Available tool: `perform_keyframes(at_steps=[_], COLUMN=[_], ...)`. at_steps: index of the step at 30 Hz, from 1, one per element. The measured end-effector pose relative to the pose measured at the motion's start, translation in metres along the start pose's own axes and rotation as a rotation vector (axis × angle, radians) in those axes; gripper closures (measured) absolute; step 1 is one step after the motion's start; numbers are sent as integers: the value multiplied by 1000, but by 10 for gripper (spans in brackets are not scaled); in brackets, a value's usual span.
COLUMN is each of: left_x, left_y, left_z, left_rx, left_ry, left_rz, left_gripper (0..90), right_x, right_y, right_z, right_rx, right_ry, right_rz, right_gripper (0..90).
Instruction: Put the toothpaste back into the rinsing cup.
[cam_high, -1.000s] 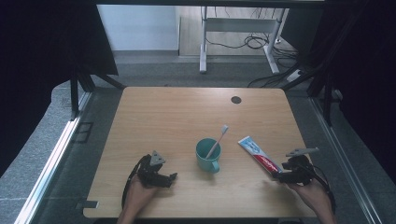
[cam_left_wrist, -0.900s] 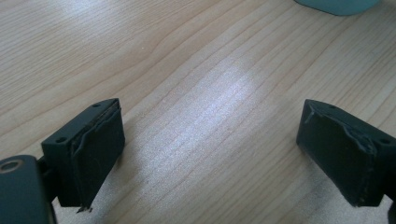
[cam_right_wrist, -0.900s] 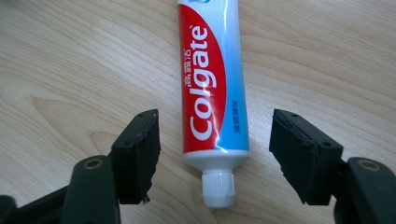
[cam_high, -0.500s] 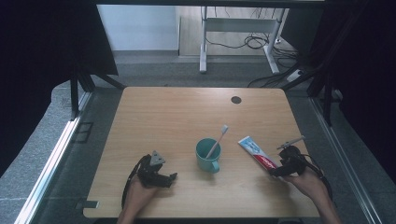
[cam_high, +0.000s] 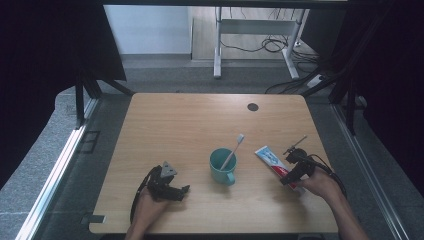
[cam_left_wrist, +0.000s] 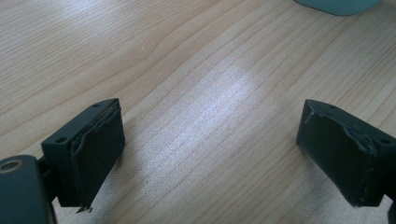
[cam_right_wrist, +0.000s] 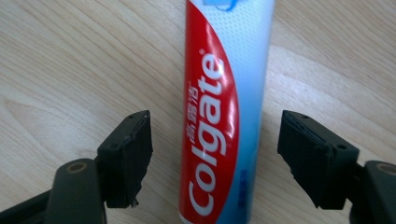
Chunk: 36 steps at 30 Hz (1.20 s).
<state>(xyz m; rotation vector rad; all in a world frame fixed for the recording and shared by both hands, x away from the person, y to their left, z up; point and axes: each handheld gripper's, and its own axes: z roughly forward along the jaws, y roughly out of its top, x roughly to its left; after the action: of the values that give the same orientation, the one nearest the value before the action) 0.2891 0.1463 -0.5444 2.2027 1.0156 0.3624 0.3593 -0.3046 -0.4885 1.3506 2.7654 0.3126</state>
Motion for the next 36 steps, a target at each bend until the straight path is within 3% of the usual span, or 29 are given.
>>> perform_keyframes(at_steps=[10, 20, 36], left_x=[0, 0, 0], left_y=[0, 0, 0], left_z=[0, 0, 0], left_rx=[0, -1, 0], left_ry=[0, 0, -1], left_rz=[0, 0, 1], left_gripper=[76, 76, 76], right_x=[1, 0, 1], right_y=[22, 39, 54], right_z=[5, 10, 21], right_rx=[91, 140, 213], right_ry=[-19, -35, -45], right_rz=[-51, -49, -48], right_gripper=[317, 337, 482])
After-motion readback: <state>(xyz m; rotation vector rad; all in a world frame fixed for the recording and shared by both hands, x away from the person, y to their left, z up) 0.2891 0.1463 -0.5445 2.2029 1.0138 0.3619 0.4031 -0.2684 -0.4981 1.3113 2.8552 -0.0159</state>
